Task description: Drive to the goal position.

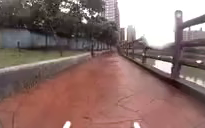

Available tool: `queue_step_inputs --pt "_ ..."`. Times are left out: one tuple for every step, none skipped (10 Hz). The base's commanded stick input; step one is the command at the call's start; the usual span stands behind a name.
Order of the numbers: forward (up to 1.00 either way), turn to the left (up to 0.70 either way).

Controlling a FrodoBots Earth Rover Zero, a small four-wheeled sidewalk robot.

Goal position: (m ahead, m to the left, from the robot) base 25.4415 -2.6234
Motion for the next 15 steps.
queue_step_inputs --pt "0.5 0.0" --pt "0.5 0.0" --pt "0.5 0.0" --pt "0.5 0.0" --pt "0.5 0.0" --pt "0.5 0.0" --pt "0.5 0.0" --pt "0.5 0.0" --pt "0.5 0.0" --pt "0.5 0.0" --pt "0.5 0.0" --pt "0.5 0.0" --pt "0.5 0.0" --pt "0.5 0.25" --pt "0.5 0.42"
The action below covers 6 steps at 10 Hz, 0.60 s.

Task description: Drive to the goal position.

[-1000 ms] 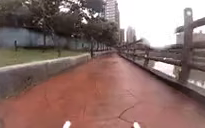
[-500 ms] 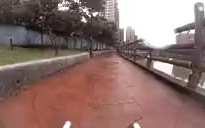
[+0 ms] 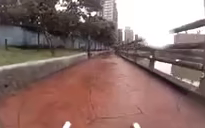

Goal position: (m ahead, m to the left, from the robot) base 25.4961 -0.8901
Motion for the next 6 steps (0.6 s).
queue_step_inputs --pt "0.5 0.49" --pt "0.5 0.0" --pt "0.5 0.0" --pt "0.5 0.0" --pt "0.5 0.0" --pt "0.5 0.0"
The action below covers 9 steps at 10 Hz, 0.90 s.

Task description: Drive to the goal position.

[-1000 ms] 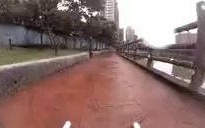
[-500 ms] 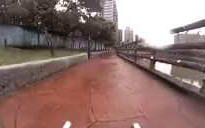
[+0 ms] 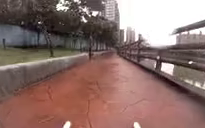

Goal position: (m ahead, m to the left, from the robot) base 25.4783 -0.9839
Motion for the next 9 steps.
queue_step_inputs --pt "0.5 0.0" --pt "0.5 0.0" --pt "0.5 0.0" --pt "0.5 0.0" --pt "0.5 0.0" --pt "0.5 0.0" --pt "0.5 0.0" --pt "0.5 0.0" --pt "0.5 0.0"
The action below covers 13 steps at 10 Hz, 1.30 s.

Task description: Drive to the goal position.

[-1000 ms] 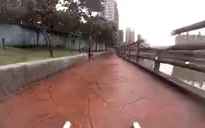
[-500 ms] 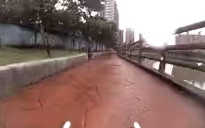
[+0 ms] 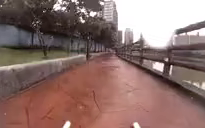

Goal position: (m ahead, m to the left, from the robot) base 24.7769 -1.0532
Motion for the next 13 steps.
queue_step_inputs --pt "0.5 0.0" --pt "0.5 0.0" --pt "0.5 0.0" --pt "0.5 0.0" --pt "0.5 0.0" --pt "0.5 0.0" --pt "0.5 0.0" --pt "0.5 0.0" --pt "0.5 0.0" --pt "0.5 0.0" --pt "0.5 0.0" --pt "0.5 0.0" --pt "0.5 0.0"
